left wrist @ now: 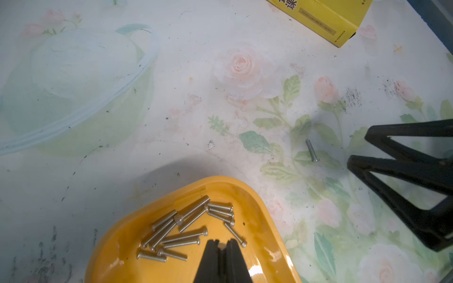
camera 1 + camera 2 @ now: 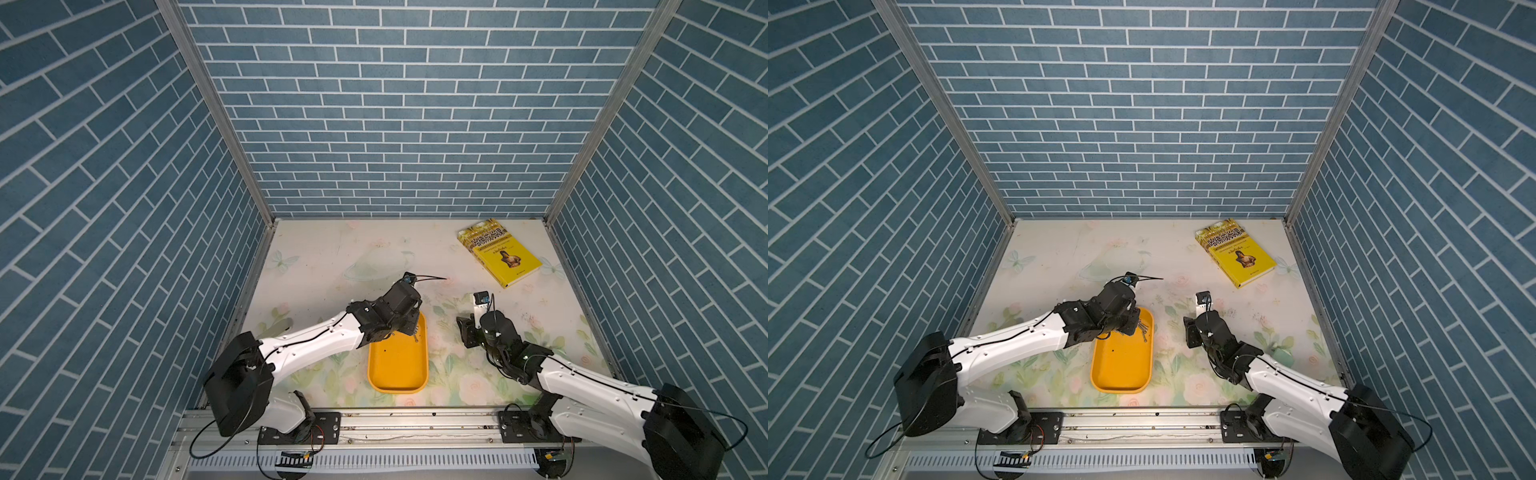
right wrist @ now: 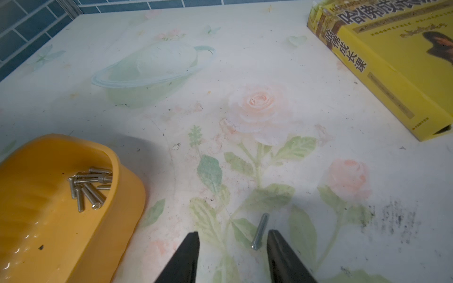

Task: Take out the screws from the storage box
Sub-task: Pick up the screw from the storage box, then place the screw at the center of the board.

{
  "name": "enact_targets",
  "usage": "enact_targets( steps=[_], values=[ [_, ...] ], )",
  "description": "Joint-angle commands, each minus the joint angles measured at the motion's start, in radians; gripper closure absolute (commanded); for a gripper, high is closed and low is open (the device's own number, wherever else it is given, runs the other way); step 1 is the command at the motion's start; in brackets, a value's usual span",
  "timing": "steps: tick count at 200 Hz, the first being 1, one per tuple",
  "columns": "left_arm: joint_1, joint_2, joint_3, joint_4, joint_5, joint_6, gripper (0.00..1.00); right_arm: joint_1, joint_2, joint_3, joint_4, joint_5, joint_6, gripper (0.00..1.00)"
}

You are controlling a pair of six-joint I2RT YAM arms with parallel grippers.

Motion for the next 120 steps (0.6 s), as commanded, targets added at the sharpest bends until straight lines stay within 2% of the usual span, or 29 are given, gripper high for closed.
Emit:
enact_targets(
  steps=[1,47,72,120],
  values=[
    [0.006,-0.078,-0.047,0.017,-0.036,-0.032,1.00,-0.002,-0.072,-0.020,0.032,-0.044,-0.041,0.49],
    [0.006,-0.224,-0.158,0.035,-0.089,-0.100,1.00,-0.001,-0.124,-0.010,0.019,-0.077,-0.042,0.48],
    [0.011,-0.307,-0.224,0.025,-0.173,-0.144,1.00,0.002,-0.121,0.000,0.019,-0.103,-0.043,0.47],
    [0.065,-0.422,-0.345,0.022,-0.178,-0.232,1.00,0.036,-0.144,0.036,0.008,-0.131,-0.067,0.48]
  ],
)
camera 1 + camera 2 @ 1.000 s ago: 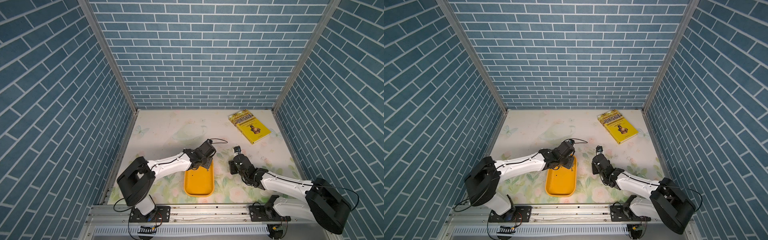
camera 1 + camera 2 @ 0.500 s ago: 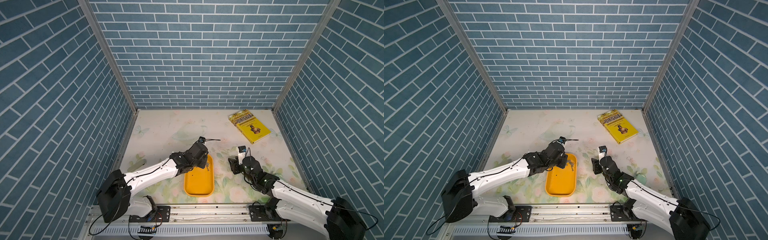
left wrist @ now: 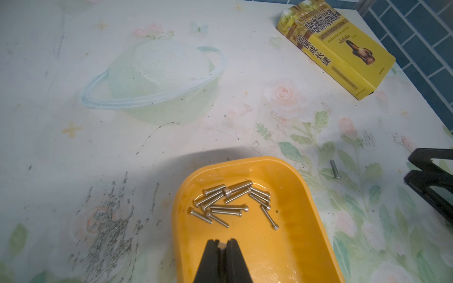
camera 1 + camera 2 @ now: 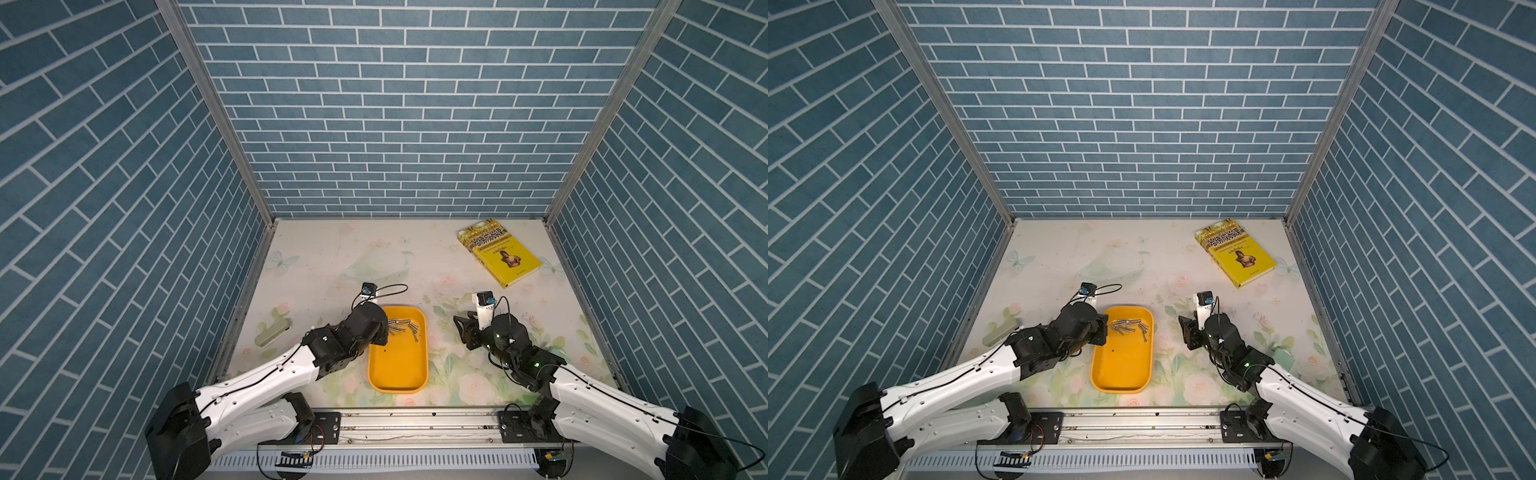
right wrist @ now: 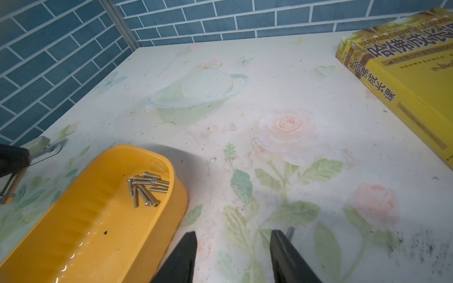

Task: Take out the screws from the storage box
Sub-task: Place the screw at the center of the board.

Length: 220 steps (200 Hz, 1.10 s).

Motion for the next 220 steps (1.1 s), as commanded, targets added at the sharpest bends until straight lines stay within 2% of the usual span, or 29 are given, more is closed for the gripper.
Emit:
enact_targets(
  steps=[1,41,77,118,146,173,220],
  values=[
    [0.038,-0.040,-0.051,-0.004,-0.032,-0.067,1.00,0.022,-0.022,0.049,0.001,-0.026,-0.039,0.48],
    [0.106,-0.130,-0.154,0.001,-0.028,-0.130,1.00,0.111,0.069,0.112,0.008,0.006,-0.055,0.48],
    [0.133,-0.212,-0.215,-0.030,-0.065,-0.180,1.00,0.256,0.251,0.241,-0.032,0.119,-0.104,0.49],
    [0.162,-0.189,-0.295,-0.006,-0.091,-0.246,1.00,0.354,0.480,0.392,-0.084,0.191,-0.163,0.57],
    [0.198,-0.197,-0.307,-0.009,-0.101,-0.252,1.00,0.386,0.618,0.503,-0.135,0.186,-0.181,0.59],
    [0.238,-0.200,-0.341,0.006,-0.092,-0.252,1.00,0.386,0.729,0.581,-0.158,0.123,-0.181,0.62],
    [0.337,-0.193,-0.360,0.042,0.005,-0.212,1.00,0.384,0.867,0.699,-0.232,0.070,-0.177,0.64]
  ],
)
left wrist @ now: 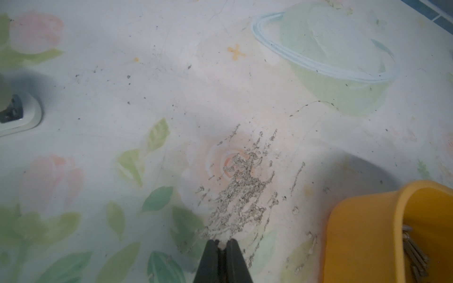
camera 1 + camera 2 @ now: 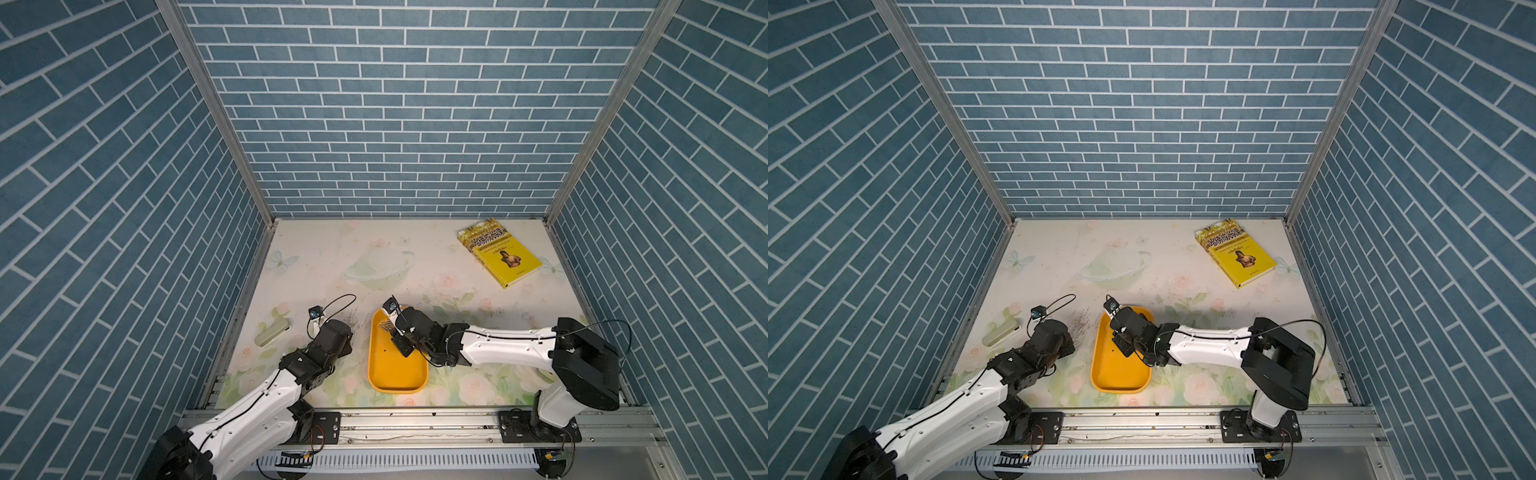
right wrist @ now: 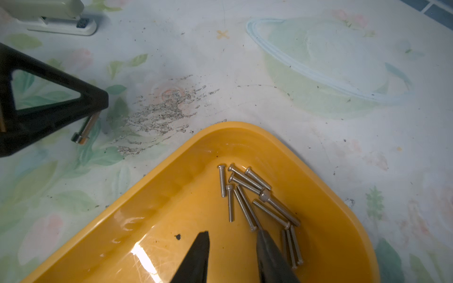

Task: Take out the screws from the storage box
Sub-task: Place the screw at the center of the board.

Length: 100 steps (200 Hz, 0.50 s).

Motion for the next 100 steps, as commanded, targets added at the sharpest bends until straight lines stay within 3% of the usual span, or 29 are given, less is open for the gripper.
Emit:
enact_targets(
  steps=[1,44,71,100],
  values=[
    [0.036,0.002,-0.011,0.025,0.044,0.021,1.00,0.000,0.054,0.059,-0.075,-0.034,-0.018,0.64],
    [0.063,0.052,0.006,0.006,0.157,0.020,1.00,-0.006,0.143,0.112,-0.114,-0.052,-0.012,0.65],
    [0.065,0.085,0.027,-0.039,0.105,0.000,0.98,-0.018,0.193,0.139,-0.130,-0.067,-0.008,0.67],
    [0.075,0.094,0.004,-0.015,0.116,0.006,0.87,-0.030,0.215,0.149,-0.148,-0.039,0.005,0.68]
  ],
)
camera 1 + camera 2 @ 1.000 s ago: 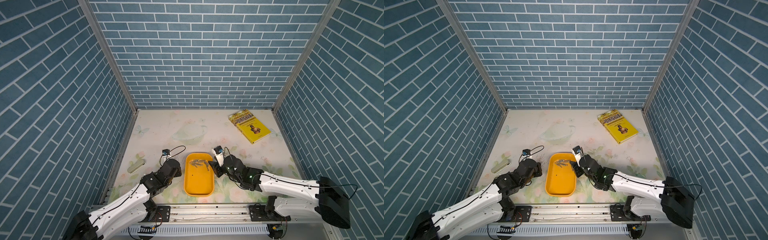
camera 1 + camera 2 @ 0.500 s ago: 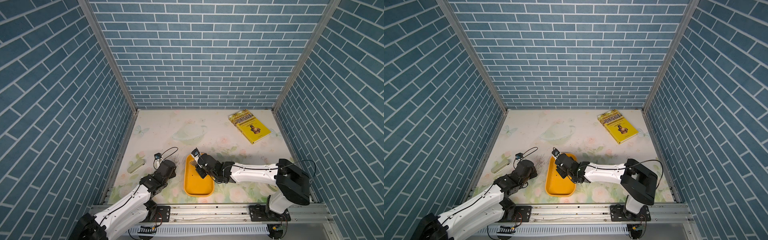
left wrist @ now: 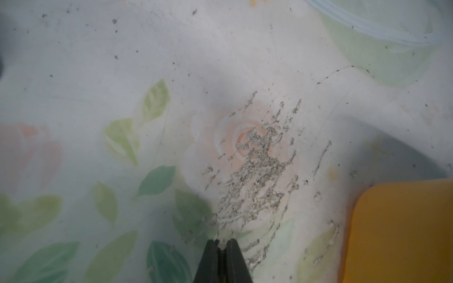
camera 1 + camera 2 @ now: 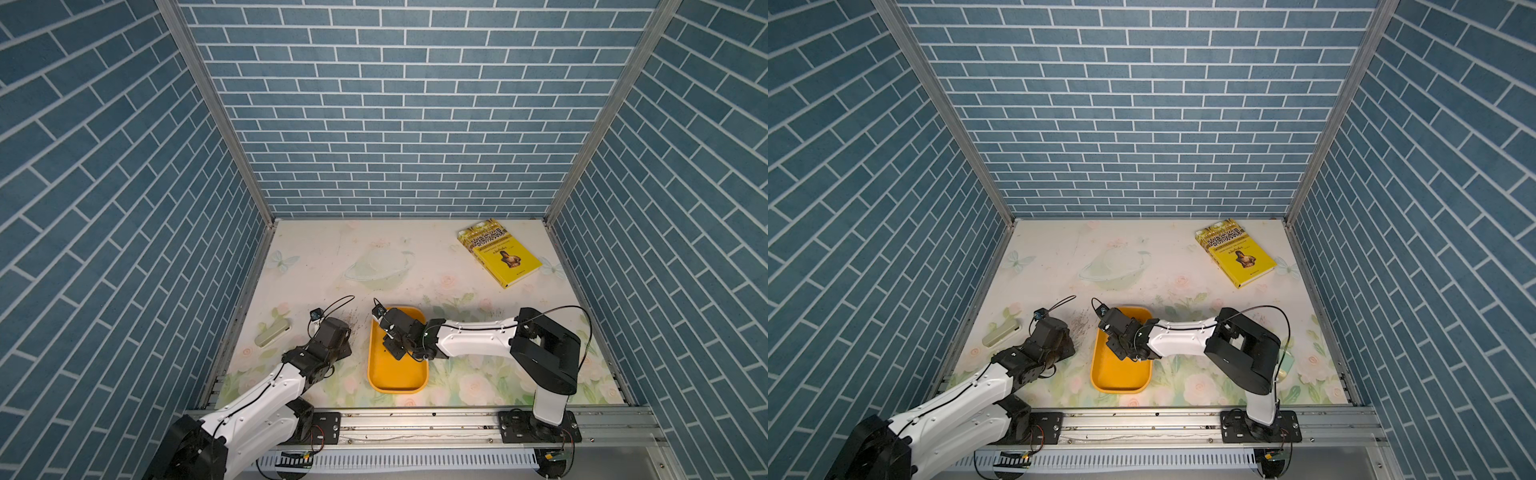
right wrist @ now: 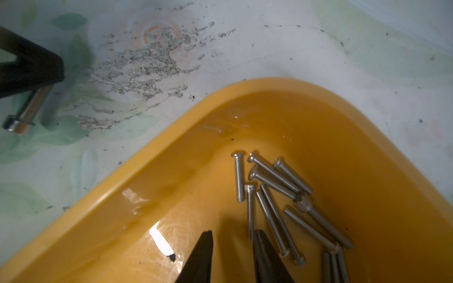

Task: Take out the screws from the storage box
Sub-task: Place the screw at the center of the board.

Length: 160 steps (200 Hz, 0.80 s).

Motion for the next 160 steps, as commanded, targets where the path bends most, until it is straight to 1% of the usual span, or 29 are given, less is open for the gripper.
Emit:
enact_targets(
  steps=[1,17,32,50,81,93,101,127,160],
  values=[
    [0.017,0.006,0.003,-0.008,-0.001,0.000,0.87,-0.014,0.019,0.026,-0.046,0.017,0.004,0.68],
    [0.022,0.022,0.018,-0.027,-0.014,0.003,0.87,-0.022,0.019,0.026,-0.051,0.018,0.007,0.68],
    [0.024,0.023,0.019,-0.030,-0.024,-0.001,0.83,-0.025,0.019,0.025,-0.050,0.014,0.005,0.68],
    [0.026,0.011,0.009,-0.025,-0.030,-0.007,0.73,-0.025,0.028,0.029,-0.054,0.010,0.005,0.71],
    [0.027,-0.022,0.018,-0.048,-0.034,-0.004,0.59,-0.031,0.052,0.036,-0.054,-0.005,0.001,0.75],
    [0.027,-0.040,0.024,-0.062,-0.038,-0.004,0.57,-0.030,0.061,0.043,-0.054,-0.014,-0.001,0.76],
    [0.027,-0.057,0.023,-0.069,-0.038,-0.004,0.54,-0.031,0.067,0.047,-0.056,-0.019,-0.003,0.78],
    [0.028,-0.112,0.018,-0.084,-0.034,0.002,0.48,-0.031,0.080,0.057,-0.060,-0.032,-0.004,0.85],
    [0.025,-0.138,0.033,-0.096,-0.011,0.013,0.42,-0.030,0.086,0.061,-0.075,-0.059,-0.006,0.87]
  ],
)
